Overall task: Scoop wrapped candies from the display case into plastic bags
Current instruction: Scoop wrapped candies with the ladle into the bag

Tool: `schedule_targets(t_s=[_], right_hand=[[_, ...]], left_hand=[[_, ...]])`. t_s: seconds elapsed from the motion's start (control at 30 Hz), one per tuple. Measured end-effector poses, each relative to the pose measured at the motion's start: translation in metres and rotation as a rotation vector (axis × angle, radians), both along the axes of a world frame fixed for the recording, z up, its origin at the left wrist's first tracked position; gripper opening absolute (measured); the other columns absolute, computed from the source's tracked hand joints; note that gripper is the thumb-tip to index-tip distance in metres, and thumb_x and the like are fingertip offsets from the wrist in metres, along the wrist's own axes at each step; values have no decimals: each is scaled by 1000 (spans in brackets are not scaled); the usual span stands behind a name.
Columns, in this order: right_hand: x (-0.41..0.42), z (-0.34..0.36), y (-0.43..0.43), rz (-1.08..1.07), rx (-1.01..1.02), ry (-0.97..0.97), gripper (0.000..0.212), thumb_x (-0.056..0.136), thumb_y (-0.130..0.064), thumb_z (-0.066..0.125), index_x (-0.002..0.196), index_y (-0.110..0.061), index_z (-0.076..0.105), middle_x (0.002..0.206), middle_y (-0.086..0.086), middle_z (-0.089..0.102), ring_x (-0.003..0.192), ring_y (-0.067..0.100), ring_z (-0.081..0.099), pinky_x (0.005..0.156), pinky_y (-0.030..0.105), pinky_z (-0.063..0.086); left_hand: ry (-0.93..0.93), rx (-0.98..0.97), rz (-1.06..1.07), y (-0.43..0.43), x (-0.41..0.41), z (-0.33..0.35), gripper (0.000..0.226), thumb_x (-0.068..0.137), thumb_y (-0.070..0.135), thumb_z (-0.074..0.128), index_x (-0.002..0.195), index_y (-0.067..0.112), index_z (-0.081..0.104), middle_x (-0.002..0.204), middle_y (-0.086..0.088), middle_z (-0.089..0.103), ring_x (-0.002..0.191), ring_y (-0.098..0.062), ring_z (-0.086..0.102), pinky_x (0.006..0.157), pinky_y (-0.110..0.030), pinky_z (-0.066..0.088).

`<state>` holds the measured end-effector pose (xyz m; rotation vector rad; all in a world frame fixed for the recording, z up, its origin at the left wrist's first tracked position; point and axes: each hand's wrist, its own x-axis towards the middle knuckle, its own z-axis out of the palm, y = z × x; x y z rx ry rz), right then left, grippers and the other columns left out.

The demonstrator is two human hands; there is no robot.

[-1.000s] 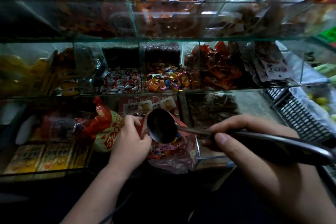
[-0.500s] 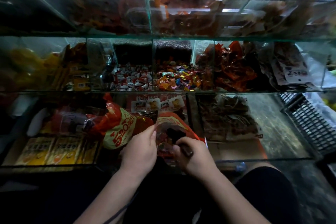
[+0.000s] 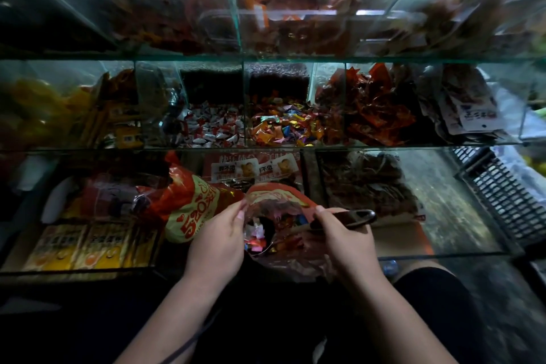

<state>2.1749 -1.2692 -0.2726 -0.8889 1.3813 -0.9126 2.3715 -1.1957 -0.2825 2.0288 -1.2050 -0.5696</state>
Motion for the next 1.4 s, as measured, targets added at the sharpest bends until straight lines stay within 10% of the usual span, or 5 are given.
schedule_targets(t_s=[0.47, 0.7, 0.9, 1.17, 1.4], right_hand=[[-66, 66, 18, -30, -118, -222, 20, 77, 11, 75, 77, -8, 76, 77, 25, 74, 80, 43, 76, 67, 33, 62], [-86, 95, 26, -76, -158, -297, 18, 55, -4, 80, 71, -9, 75, 72, 21, 71, 75, 45, 75, 64, 37, 63], [-83, 107, 32, -84, -176, -302, 24, 55, -2, 79, 78, 0, 73, 71, 24, 70, 74, 47, 74, 66, 39, 63], [-82, 128, 24, -62, -144, -479, 12, 62, -11, 73, 73, -8, 71, 68, 15, 69, 72, 39, 76, 65, 39, 65], [-66, 132, -19, -204, -60, -666, 25, 97, -13, 57, 74, -8, 65, 77, 13, 68, 85, 38, 77, 69, 37, 65]], left_hand=[[-217, -227, -350, -11, -52, 35, 36, 95, 7, 62, 131, 13, 66, 135, 4, 59, 130, -10, 51, 111, -31, 43], [-384, 26, -316, -21, -78, 36, 61, 104, 51, 33, 160, 31, 17, 168, 11, 11, 153, -7, 0, 114, -22, -11], [-299, 99, -248, -35, -82, 27, 57, 106, 51, 21, 160, 32, 20, 168, 8, 14, 154, -13, 4, 123, -34, 1], [-327, -306, -249, -47, -66, 52, 41, 104, 27, 51, 144, 16, 54, 151, 1, 48, 144, -16, 35, 120, -47, 30], [-249, -576, -158, -64, -46, 94, 63, 99, 32, 58, 155, 19, 32, 157, 4, 36, 147, -6, 27, 122, -26, 21]])
